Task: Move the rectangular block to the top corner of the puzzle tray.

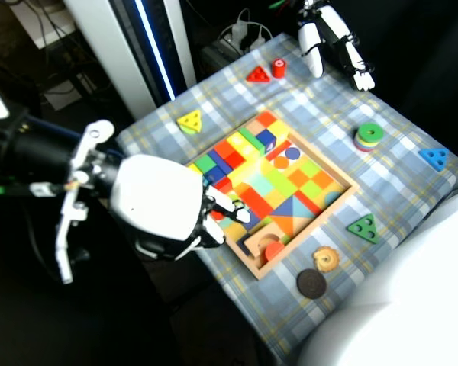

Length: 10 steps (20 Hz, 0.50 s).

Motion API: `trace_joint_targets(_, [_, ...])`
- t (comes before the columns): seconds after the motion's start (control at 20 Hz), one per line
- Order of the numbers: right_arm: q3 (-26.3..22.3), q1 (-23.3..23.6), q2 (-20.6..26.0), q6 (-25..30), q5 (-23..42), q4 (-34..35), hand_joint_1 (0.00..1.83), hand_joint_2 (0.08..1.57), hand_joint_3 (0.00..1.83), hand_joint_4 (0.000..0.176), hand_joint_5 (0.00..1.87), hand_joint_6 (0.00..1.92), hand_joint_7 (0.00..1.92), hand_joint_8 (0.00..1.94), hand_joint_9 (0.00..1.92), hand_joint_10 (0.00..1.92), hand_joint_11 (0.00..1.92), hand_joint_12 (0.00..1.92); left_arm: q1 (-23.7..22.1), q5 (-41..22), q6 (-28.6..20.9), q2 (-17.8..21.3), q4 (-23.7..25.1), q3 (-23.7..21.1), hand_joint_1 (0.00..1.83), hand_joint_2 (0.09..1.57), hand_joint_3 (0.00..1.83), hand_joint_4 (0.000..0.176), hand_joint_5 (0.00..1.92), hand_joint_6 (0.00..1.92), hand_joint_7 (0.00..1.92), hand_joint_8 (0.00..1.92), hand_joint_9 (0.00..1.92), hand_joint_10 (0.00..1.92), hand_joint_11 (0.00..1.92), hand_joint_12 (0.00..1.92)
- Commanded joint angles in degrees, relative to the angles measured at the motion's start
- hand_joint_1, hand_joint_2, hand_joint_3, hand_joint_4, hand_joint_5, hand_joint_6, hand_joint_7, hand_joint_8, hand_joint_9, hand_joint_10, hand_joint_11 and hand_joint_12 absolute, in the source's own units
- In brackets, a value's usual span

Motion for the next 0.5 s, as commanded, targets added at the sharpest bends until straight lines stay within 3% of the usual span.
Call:
trace_joint_targets(0.0, [0.41,0.27,-0.20,-0.21,-1.76,1.90,1.44,1.22,0.06,0.000,0.32,0.01,0.79,1.65,1.42,1.92,1.42,1.92,-0.27,-6.40,-0.24,0.45,2.35,0.36,0.69,1.40,0.00,0.064,0.24,0.00,0.16,0.00,0.05,0.01,0.00,0.00])
trace_joint_targets(0.05, [0.77,-0.01,-0.65,-0.21,-1.76,1.90,1.37,1.11,0.28,0.000,0.31,0.00,0.74,1.56,1.38,1.92,1.42,1.92,-0.27,-6.41,-0.24,0.48,2.36,0.36,0.69,1.40,0.00,0.065,0.25,0.00,0.16,0.00,0.04,0.00,0.00,0.00])
trace_joint_targets(0.1, [1.83,-0.59,-1.68,-0.21,-1.78,1.90,1.81,1.08,0.04,0.000,0.36,0.00,1.14,1.93,1.41,1.92,1.48,1.92,-0.28,-6.41,-0.24,0.48,2.37,0.36,0.69,1.41,0.00,0.060,0.25,0.00,0.16,0.00,0.03,0.00,0.00,0.00])
trace_joint_targets(0.2, [3.79,-1.31,-3.40,-0.17,-1.78,1.90,1.83,1.08,0.03,0.000,0.37,0.00,1.11,1.94,1.41,1.92,1.49,1.92,-0.28,-6.52,-0.24,0.48,2.37,0.37,0.69,1.40,0.00,0.063,0.26,0.00,0.16,0.00,0.04,0.00,0.00,0.00])
trace_joint_targets(0.25, [4.81,-1.56,-4.17,-0.16,-1.79,1.90,1.83,1.10,0.02,0.000,0.34,0.01,1.01,1.94,1.44,1.92,1.51,1.92,-0.28,-6.56,-0.24,0.54,2.37,0.37,0.70,1.40,0.00,0.076,0.25,0.00,0.16,0.00,0.04,0.00,0.00,0.00])
trace_joint_targets(0.3, [5.89,-1.61,-4.87,-0.14,-1.83,1.90,1.37,1.12,0.25,0.000,0.36,0.00,0.73,1.55,1.37,1.92,1.45,1.92,-0.29,-6.56,-0.24,0.61,2.39,0.36,0.68,1.41,0.00,0.086,0.24,0.00,0.16,0.00,0.04,0.00,0.00,0.00])
trace_joint_targets(0.35, [6.39,-1.61,-5.24,-0.14,-1.98,1.90,1.37,1.12,0.25,0.000,0.36,0.00,0.73,1.55,1.37,1.92,1.45,1.92,-0.29,-6.58,-0.24,0.62,2.39,0.36,0.68,1.41,0.00,0.086,0.24,0.00,0.16,0.00,0.04,0.00,0.00,0.00])
trace_joint_targets(0.4, [7.06,-1.61,-5.79,-0.14,-2.14,1.90,1.75,1.11,0.06,0.000,0.35,0.00,0.98,1.93,1.44,1.92,1.52,1.92,-0.28,-6.60,-0.24,0.63,2.37,0.35,0.67,1.41,0.00,0.079,0.24,0.00,0.16,0.00,0.04,0.00,0.00,0.00])
trace_joint_targets(0.45, [7.61,-1.60,-6.27,-0.14,-2.16,1.90,1.75,1.11,0.06,0.000,0.35,0.00,0.98,1.93,1.44,1.92,1.52,1.92,-0.28,-6.59,-0.25,0.63,2.36,0.35,0.67,1.41,0.00,0.079,0.24,0.00,0.16,0.00,0.04,0.00,0.00,0.00])
